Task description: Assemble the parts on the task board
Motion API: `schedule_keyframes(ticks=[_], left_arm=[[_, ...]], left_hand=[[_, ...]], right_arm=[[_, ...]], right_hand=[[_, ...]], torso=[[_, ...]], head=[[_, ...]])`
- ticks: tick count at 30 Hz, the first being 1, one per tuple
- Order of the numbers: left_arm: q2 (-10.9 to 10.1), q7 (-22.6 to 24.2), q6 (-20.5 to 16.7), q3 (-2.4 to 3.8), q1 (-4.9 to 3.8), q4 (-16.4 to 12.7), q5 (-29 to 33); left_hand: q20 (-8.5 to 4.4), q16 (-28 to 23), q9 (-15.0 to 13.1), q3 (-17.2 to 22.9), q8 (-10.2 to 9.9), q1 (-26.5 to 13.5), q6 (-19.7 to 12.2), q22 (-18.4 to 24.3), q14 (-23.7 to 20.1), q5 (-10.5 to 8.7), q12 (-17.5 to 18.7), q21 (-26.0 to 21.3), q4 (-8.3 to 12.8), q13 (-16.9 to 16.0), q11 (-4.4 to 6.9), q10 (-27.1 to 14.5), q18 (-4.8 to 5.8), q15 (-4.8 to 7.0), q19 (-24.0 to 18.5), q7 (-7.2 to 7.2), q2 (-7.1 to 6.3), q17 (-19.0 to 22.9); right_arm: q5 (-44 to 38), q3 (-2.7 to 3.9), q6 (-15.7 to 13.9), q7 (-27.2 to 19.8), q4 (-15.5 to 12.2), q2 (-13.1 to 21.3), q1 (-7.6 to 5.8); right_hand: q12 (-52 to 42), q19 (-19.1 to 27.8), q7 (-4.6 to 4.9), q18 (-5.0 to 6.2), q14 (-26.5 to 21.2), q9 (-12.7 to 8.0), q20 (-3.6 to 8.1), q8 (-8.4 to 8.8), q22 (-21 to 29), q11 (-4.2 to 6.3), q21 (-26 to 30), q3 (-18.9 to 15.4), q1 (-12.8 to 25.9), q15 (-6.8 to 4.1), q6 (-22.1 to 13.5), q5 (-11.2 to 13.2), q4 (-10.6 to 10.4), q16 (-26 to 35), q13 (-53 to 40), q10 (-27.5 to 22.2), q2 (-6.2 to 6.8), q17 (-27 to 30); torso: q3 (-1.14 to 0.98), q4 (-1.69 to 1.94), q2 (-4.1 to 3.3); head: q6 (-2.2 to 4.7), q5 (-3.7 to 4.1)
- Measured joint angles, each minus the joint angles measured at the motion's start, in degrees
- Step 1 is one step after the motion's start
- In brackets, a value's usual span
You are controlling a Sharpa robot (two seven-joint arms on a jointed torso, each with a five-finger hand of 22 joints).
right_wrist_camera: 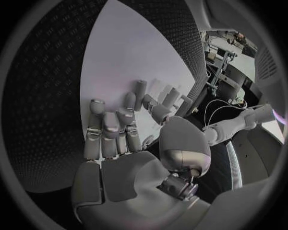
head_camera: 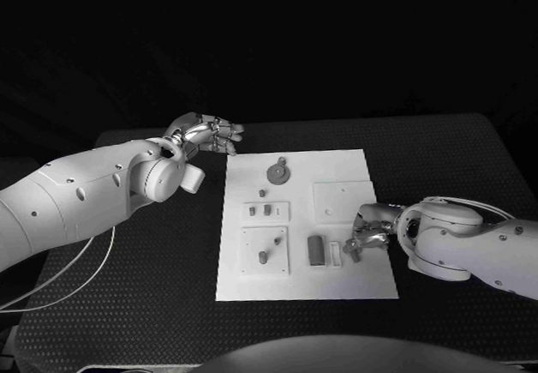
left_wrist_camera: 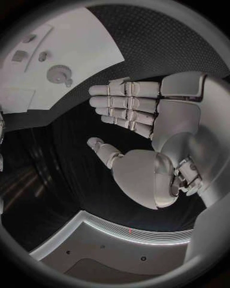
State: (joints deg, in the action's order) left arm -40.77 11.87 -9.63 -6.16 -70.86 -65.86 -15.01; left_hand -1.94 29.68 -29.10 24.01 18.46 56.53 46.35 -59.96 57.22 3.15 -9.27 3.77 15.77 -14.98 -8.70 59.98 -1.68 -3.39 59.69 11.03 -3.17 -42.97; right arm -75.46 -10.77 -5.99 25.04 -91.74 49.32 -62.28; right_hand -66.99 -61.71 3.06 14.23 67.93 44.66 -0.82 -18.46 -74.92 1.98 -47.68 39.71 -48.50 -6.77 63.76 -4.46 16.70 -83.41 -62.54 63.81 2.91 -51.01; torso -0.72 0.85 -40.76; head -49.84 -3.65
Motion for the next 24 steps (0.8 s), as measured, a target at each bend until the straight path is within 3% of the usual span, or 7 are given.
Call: schedule_keyframes(ticks=[7, 8, 24], left_arm=[[0.0, 0.0, 0.0, 0.0, 0.0, 0.0, 0.0], [0.0, 0.0, 0.0, 0.0, 0.0, 0.0, 0.0], [0.0, -0.1, 0.0, -0.01, 0.0, 0.0, 0.0]], left_hand=[[0.0, 0.0, 0.0, 0.0, 0.0, 0.0, 0.0, 0.0, 0.0, 0.0, 0.0, 0.0, 0.0, 0.0, 0.0, 0.0, 0.05, 0.0, 0.0, 0.0, 0.0, 0.0], [0.0, 0.0, 0.0, 0.0, 0.0, 0.0, 0.0, 0.0, 0.0, 0.0, 0.0, 0.0, 0.0, 0.0, 0.0, 0.0, 0.07, 0.0, 0.0, 0.0, 0.0, 0.0], [0.0, 0.0, 0.0, 0.0, 0.0, -0.2, 0.0, 0.0, 0.0, 0.0, 0.0, 0.0, 0.0, 0.0, 0.01, 0.0, 0.39, 0.0, 0.0, 0.0, -0.22, -0.1]], right_arm=[[7.0, 0.06, -3.5, 0.0, -1.0, 1.4, 0.25], [8.4, 0.06, -3.9, 0.0, -1.2, 1.5, 0.24], [17.9, -0.11, -6.2, 0.5, -3.7, 1.8, 0.17]], right_hand=[[-0.2, 0.0, 0.24, -0.05, 0.6, -0.1, 0.0, 6.47, 0.0, 0.27, -0.3, -0.2, -0.9, -0.2, 0.2, 0.0, 0.2, -0.2, -0.1, 0.3, -0.49, 0.0], [-0.4, 0.0, 0.28, -0.05, 0.6, -1.2, 0.0, 6.95, 0.0, 0.27, -0.3, -0.2, -1.0, -0.2, 0.1, 0.0, 0.2, -0.2, -0.1, 0.3, -0.41, 0.0], [-0.4, -0.2, 0.65, -0.09, 0.6, -1.0, 0.22, 6.44, 0.0, 0.18, -0.6, -0.2, -1.6, -0.41, -0.3, 0.0, 0.1, -0.4, -0.1, 0.6, -0.81, 0.0]], torso=[[0.02, 0.01, -0.01], [0.02, 0.01, -0.01], [0.01, 0.01, -0.01]], head=[[0.02, 0.04], [0.03, 0.04], [0.05, 0.08]])
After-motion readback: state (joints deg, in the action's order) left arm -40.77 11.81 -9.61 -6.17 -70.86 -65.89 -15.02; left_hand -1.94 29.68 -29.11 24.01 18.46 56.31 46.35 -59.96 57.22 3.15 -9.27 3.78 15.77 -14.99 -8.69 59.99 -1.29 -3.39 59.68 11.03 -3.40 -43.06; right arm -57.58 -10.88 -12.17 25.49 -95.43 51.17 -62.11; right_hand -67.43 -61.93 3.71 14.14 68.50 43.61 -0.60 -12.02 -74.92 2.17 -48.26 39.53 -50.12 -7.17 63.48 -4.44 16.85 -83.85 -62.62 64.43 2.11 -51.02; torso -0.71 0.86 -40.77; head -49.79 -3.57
